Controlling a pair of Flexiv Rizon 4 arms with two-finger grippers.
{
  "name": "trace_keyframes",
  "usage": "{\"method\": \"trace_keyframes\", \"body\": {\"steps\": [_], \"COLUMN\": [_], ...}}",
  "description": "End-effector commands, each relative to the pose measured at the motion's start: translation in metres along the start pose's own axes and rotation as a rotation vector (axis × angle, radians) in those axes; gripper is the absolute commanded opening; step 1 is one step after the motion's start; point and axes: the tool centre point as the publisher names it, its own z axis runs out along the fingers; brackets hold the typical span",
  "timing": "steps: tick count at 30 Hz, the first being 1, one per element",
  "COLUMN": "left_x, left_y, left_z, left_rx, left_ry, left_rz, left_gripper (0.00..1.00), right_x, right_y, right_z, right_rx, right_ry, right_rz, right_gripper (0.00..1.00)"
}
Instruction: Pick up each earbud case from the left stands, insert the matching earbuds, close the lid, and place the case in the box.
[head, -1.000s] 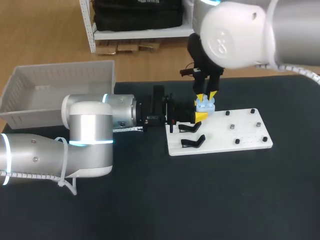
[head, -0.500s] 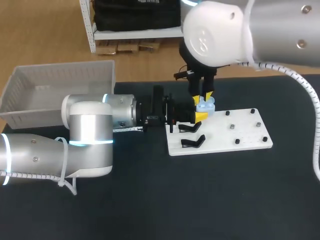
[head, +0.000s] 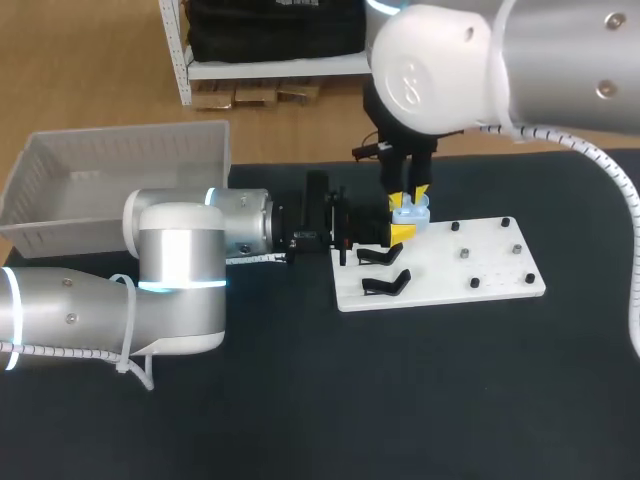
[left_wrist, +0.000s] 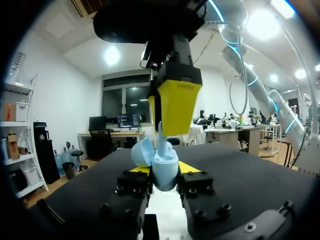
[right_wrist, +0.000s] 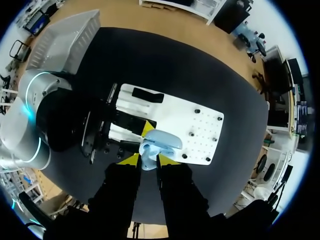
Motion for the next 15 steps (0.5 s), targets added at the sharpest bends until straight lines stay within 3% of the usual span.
{"method": "trace_keyframes", "body": {"steps": [1, 15], "left_x": [0.0007, 0.0007], "left_y": [0.0006, 0.0006], "left_z": [0.0003, 0.0003], "left_rx": [0.000, 0.000], "left_ry": [-0.002, -0.002], "left_rz": [0.001, 0.001], "left_gripper": [0.00, 0.00], "right_x": [0.0028, 0.0029], "right_y": [0.0011, 0.0024], "right_z": [0.0013, 0.0035], "right_rx": [-0.001, -0.006], "right_ry": [-0.005, -0.002], "right_rz": [-0.001, 0.000], "right_gripper": [0.00, 0.00]}}
